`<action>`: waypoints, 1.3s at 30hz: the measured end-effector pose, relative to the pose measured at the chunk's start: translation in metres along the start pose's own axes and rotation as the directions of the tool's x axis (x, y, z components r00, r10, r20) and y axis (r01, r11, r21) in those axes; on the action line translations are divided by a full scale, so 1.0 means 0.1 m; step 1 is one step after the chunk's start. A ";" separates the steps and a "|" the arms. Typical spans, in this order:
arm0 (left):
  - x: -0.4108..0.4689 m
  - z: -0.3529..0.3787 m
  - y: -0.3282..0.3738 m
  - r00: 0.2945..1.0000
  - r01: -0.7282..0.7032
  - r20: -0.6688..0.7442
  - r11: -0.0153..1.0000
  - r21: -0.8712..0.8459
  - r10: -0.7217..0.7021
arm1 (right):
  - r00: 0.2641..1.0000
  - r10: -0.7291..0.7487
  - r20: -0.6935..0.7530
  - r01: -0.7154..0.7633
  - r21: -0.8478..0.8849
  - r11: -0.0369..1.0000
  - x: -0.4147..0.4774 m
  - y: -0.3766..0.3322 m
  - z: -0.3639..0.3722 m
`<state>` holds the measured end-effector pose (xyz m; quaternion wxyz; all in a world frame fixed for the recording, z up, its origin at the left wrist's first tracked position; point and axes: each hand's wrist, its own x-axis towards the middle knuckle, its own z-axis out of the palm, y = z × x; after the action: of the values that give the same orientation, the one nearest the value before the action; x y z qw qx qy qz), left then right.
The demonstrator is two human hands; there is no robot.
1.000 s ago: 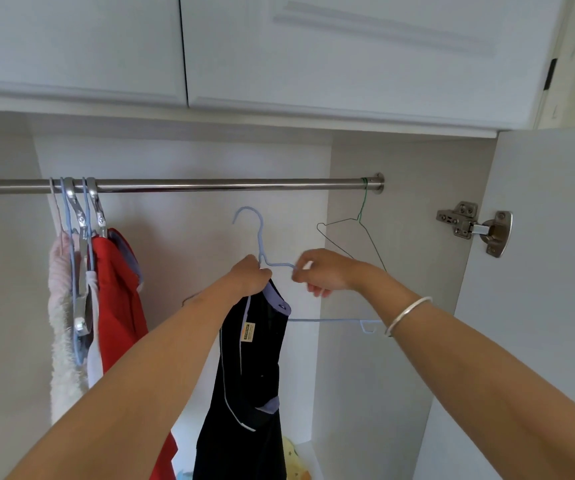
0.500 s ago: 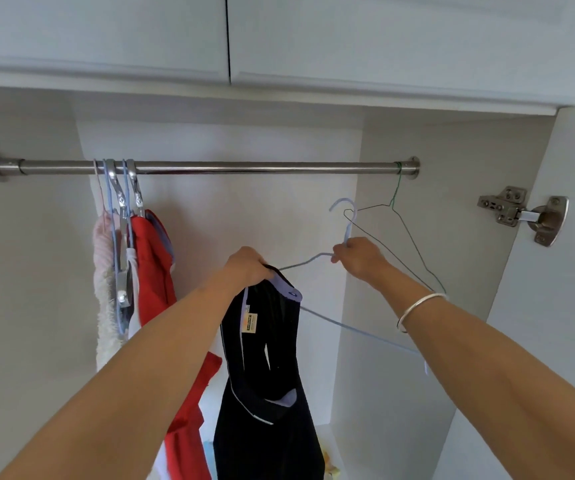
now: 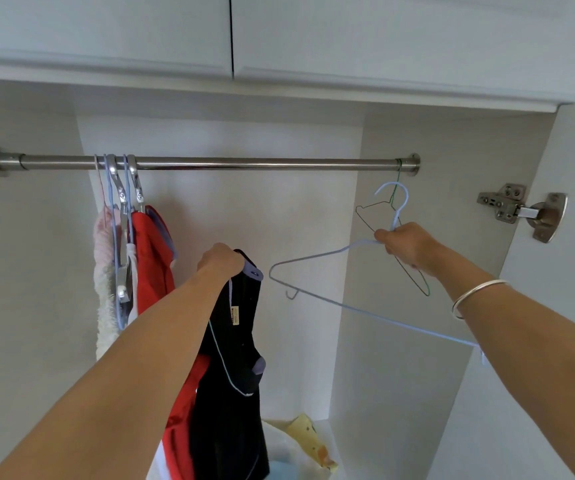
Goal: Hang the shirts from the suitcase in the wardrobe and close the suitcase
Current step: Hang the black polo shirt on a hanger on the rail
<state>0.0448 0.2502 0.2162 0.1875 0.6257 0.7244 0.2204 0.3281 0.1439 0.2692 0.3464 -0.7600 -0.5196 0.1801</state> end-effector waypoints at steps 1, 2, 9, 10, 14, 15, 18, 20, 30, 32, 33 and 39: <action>-0.01 0.01 0.02 1.000 -0.003 0.012 1.000 -0.023 0.004 | 0.999 0.000 0.043 -0.001 0.017 1.000 -0.03 0.00 0.02; -0.01 0.02 0.05 1.000 -0.005 0.025 0.998 -0.061 0.007 | 0.997 -0.005 0.083 0.003 0.023 1.000 -0.06 -0.02 0.05; -0.08 0.04 0.36 0.997 -0.072 -0.001 0.954 -0.292 0.075 | 0.986 -0.107 0.130 0.116 -0.060 0.991 -0.13 -0.30 0.37; -0.06 0.01 0.39 0.999 -0.040 0.000 0.945 -0.325 0.042 | 0.988 -0.110 0.109 0.123 -0.117 0.986 -0.12 -0.31 0.37; 0.02 -0.09 0.35 0.997 0.071 0.017 0.927 -0.368 -0.069 | 0.990 -0.073 0.123 0.102 -0.253 0.962 -0.12 -0.31 0.32; 0.04 -0.08 0.33 0.996 0.085 0.001 0.910 -0.406 -0.092 | 0.988 -0.072 0.138 0.104 -0.241 0.965 -0.14 -0.32 0.31; -0.02 -0.09 0.22 0.990 0.084 -0.066 0.905 -0.418 -0.122 | 0.981 -0.061 0.183 0.079 -0.094 0.992 -0.20 -0.34 0.27; -0.03 -0.05 0.19 0.996 0.085 0.003 0.938 -0.337 -0.089 | 0.978 -0.049 0.203 0.055 -0.021 0.998 -0.22 -0.38 0.24; -0.66 -0.02 0.84 0.937 -0.161 0.169 0.806 -0.570 0.307 | 0.957 -0.134 0.257 0.080 0.211 0.974 -0.28 -0.51 0.73; -0.75 -0.08 0.94 0.905 -0.145 0.217 0.744 -0.652 0.367 | 0.975 -0.115 0.191 0.032 0.390 0.920 -0.26 -0.48 0.85; -0.77 -0.11 0.97 0.892 -0.132 0.228 0.709 -0.692 0.389 | 0.981 -0.096 0.167 0.002 0.491 0.871 -0.24 -0.46 0.87; -0.69 -0.24 0.92 0.809 -0.580 -0.059 0.779 -0.239 0.585 | 0.991 -0.123 0.049 0.061 0.654 0.754 -0.21 -0.41 0.83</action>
<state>0.1178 0.1912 0.2870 0.1929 0.7925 0.4609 0.3496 0.2402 0.1618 0.2388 0.5738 -0.5568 -0.4763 0.3658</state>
